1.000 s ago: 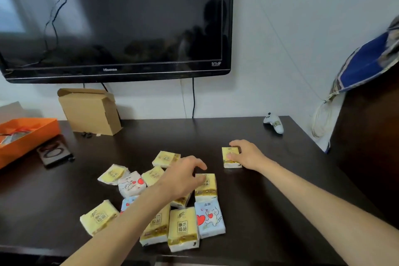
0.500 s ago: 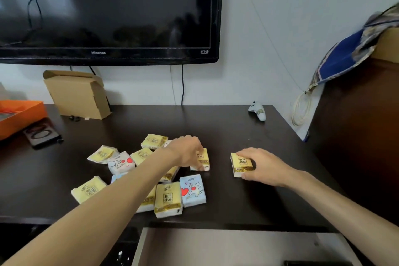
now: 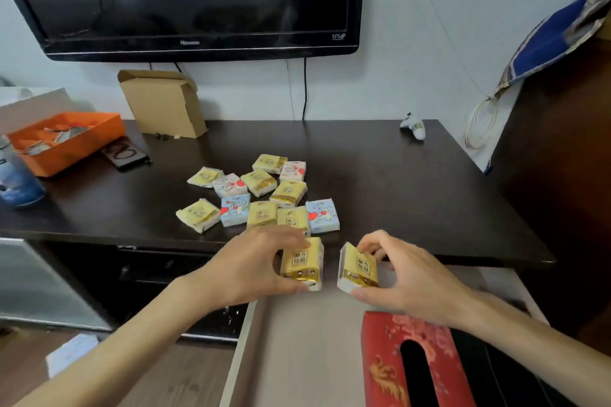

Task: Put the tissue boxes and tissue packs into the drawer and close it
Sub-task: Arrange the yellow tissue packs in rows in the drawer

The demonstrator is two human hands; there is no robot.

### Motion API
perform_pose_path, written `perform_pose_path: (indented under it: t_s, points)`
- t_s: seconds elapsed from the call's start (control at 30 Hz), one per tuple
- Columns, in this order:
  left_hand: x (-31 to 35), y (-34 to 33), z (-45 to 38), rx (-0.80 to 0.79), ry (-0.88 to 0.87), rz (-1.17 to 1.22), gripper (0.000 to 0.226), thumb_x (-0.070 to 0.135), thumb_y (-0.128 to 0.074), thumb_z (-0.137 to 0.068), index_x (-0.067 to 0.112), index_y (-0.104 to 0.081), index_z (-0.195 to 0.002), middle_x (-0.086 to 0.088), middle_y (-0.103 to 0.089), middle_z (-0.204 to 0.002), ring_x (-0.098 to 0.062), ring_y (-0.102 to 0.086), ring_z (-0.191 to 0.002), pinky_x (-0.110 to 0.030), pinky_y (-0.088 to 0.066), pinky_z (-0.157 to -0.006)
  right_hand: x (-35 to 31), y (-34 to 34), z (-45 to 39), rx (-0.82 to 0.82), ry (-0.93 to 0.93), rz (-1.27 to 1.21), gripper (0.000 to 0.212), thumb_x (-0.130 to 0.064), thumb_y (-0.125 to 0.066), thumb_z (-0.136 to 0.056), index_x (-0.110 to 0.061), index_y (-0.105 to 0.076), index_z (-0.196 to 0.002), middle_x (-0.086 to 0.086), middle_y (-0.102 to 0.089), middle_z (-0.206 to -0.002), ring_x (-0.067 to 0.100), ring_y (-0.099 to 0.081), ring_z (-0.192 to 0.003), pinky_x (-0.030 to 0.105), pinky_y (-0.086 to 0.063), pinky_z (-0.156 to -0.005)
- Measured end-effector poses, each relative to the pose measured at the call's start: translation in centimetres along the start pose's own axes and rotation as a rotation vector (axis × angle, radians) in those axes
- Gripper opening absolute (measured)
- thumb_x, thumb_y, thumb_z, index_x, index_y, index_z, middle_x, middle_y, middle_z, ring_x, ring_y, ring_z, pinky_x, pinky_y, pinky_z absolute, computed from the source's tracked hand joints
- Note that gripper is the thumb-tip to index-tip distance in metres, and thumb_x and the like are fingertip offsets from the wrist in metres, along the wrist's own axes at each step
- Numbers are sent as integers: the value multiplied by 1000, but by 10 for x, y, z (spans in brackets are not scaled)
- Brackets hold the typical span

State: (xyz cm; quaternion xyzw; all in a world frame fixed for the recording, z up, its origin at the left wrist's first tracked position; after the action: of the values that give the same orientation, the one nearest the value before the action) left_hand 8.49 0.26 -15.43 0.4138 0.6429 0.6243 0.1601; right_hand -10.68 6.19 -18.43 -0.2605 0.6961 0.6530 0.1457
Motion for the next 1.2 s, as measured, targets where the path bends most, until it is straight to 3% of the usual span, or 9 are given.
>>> perform_pose_path:
  t_s: [0.17, 0.33, 0.43, 0.6, 0.97, 1.2]
  points:
    - [-18, -45, 31, -89, 52, -71, 70, 63, -73, -76, 35, -57, -138, 21, -50, -145, -1, -42, -134, -24, -38, -105, -3, -57, 6, -153, -44, 106, 53, -78, -62, -71, -51, -35, -108, -25, -54, -113, 2, -56, -101, 30, -49, -80]
    - [-26, -86, 33, -168, 50, -119, 67, 59, -71, -80, 29, -57, -139, 13, -53, -144, -9, -48, -131, -27, -39, -103, 7, -93, -10, -215, -89, 193, 40, -57, -70, -74, -40, -44, -99, -21, -48, -98, 8, -52, -93, 32, -44, -70]
    - [-31, -103, 27, -201, 54, -150, 64, 57, -71, -81, 26, -59, -136, 9, -57, -139, -16, -52, -125, -31, -41, -103, 12, -108, -18, -258, -130, 227, 38, -49, -74, -73, -38, -48, -98, -18, -46, -99, 13, -52, -95, 34, -40, -69]
    - [-39, -120, 17, -207, 26, -217, 68, 57, -71, -79, 26, -54, -137, 7, -61, -133, -15, -54, -123, -29, -28, -113, 11, -123, -27, -336, -160, 278, 39, -46, -78, -68, -36, -52, -96, -13, -49, -104, 16, -53, -94, 35, -40, -71]
    - [-40, -139, 8, -257, -16, -285, 70, 61, -68, -77, 31, -48, -136, 8, -62, -127, -13, -55, -121, -40, -21, -113, 5, -134, -29, -378, -120, 430, 43, -36, -82, -72, -24, -55, -103, -3, -47, -106, 21, -48, -91, 35, -36, -71]
    - [-40, -142, 5, -260, -37, -307, 71, 65, -67, -76, 30, -50, -135, 7, -60, -127, -16, -54, -121, -42, -22, -111, 7, -134, -30, -350, -100, 401, 41, -41, -82, -69, -30, -54, -97, -3, -50, -107, 20, -48, -93, 34, -37, -71]
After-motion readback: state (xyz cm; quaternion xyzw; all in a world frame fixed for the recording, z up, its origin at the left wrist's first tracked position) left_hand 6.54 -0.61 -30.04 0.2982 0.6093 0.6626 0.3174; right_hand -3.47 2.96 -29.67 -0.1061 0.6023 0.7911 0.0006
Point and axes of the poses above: each hand's wrist, its own z-axis away from the middle knuckle, its own y-axis out of the back of the hand, x = y × z, the point moved 10 cm from there along -z, towards the middle knuckle
